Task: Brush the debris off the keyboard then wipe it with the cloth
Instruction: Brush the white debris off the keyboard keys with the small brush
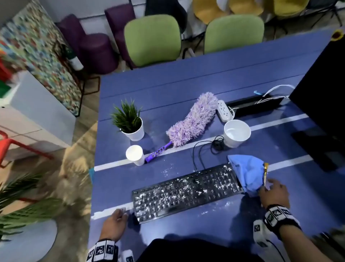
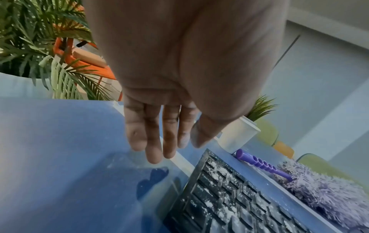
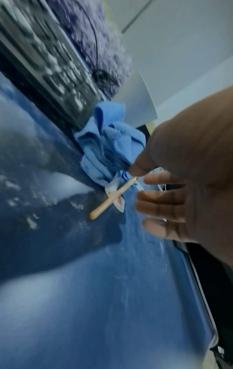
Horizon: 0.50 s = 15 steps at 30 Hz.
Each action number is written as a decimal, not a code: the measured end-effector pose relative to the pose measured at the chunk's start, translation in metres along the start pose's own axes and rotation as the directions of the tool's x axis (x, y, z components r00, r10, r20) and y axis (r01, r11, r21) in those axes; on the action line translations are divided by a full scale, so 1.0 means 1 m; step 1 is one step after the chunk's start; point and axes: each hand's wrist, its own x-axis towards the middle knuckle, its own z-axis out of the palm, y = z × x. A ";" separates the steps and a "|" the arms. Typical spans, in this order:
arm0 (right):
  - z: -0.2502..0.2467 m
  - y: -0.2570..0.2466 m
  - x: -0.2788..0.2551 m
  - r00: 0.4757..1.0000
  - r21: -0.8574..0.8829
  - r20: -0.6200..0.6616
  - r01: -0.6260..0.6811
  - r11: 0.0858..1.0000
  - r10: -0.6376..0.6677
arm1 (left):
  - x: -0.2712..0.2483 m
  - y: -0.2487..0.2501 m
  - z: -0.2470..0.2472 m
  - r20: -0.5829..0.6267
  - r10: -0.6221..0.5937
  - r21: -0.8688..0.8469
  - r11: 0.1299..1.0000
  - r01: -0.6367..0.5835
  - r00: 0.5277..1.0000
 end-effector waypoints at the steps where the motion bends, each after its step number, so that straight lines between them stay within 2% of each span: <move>1: 0.003 0.005 0.004 0.998 -0.021 0.055 -0.016 1.000 0.017 | 0.004 -0.001 0.002 0.002 0.003 -0.017 1.000 -0.003 1.000; 3: 0.014 0.018 0.017 0.985 -0.051 0.166 -0.030 0.998 0.038 | 0.011 -0.003 0.004 0.041 0.015 -0.006 1.000 -0.015 0.999; 7: -0.001 -0.007 0.006 0.983 -0.002 0.169 -0.068 0.998 0.067 | 0.022 0.005 0.009 0.093 -0.010 0.017 1.000 0.009 0.996; 10: -0.005 -0.019 -0.001 0.974 0.036 0.195 -0.125 0.991 0.116 | 0.031 0.003 0.017 0.092 -0.038 -0.055 0.998 0.043 0.995; 13: -0.013 -0.029 -0.011 0.987 0.089 0.128 -0.106 0.990 0.094 | 0.049 -0.012 0.032 0.100 -0.063 -0.125 0.989 0.076 0.993; 15: -0.024 -0.040 -0.022 0.998 0.179 0.063 -0.043 0.983 0.032 | 0.061 -0.022 0.041 0.106 -0.086 -0.174 0.979 0.103 0.991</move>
